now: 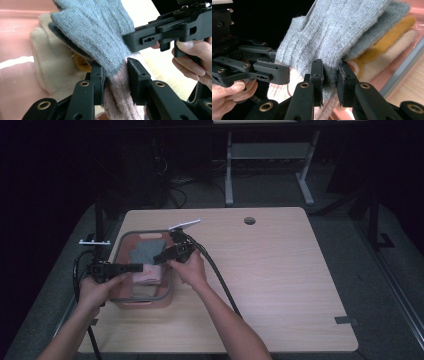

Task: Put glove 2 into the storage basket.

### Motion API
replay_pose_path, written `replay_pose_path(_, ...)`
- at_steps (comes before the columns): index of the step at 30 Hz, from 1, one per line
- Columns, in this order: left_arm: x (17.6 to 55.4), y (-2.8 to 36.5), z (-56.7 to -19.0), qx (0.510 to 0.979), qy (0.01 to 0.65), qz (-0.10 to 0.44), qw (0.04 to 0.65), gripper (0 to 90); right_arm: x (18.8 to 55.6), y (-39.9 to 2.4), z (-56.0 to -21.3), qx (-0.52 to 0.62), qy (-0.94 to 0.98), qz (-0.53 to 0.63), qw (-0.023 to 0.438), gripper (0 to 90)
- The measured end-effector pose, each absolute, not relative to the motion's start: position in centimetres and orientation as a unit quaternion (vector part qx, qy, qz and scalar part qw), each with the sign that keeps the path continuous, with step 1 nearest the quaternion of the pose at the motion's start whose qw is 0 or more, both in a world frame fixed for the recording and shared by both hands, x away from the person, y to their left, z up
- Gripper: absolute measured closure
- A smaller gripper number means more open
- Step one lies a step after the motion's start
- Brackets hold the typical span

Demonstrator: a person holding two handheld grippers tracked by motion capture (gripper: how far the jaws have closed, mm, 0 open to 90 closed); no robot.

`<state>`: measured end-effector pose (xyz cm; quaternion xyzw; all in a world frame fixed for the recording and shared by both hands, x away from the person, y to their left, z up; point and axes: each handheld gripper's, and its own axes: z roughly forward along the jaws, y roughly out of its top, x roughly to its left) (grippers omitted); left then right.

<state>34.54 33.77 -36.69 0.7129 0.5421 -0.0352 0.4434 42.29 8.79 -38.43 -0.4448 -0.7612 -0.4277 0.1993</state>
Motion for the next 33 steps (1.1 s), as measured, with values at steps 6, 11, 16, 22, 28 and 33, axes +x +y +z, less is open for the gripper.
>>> replay_pose_path(6,34.9,33.6,-37.1,0.719,0.547,-0.030,0.429,68.4,42.5,9.2,-38.7,-0.447,-0.771,-0.412,0.192,75.4)
replay_pose_path(11,35.1,34.0,-37.5,0.713,0.554,-0.035,0.429,68.4,42.5,9.2,-38.3,-0.445,-0.779,-0.405,0.178,74.6)
replay_pose_path(16,35.5,34.1,-38.4,0.709,0.569,-0.033,0.415,68.4,42.4,8.6,-38.0,-0.446,-0.780,-0.404,0.171,75.0)
replay_pose_path(22,36.0,33.6,-39.2,0.736,0.576,-0.020,0.356,67.5,41.7,8.3,-37.5,-0.432,-0.788,-0.407,0.164,74.3)
replay_pose_path(28,36.1,33.3,-38.9,0.745,0.579,0.001,0.332,61.5,41.4,7.6,-36.8,-0.431,-0.789,-0.410,0.156,73.6)
replay_pose_path(33,36.0,33.5,-38.5,0.749,0.579,0.020,0.323,52.1,41.5,6.6,-36.6,-0.433,-0.786,-0.415,0.149,73.1)
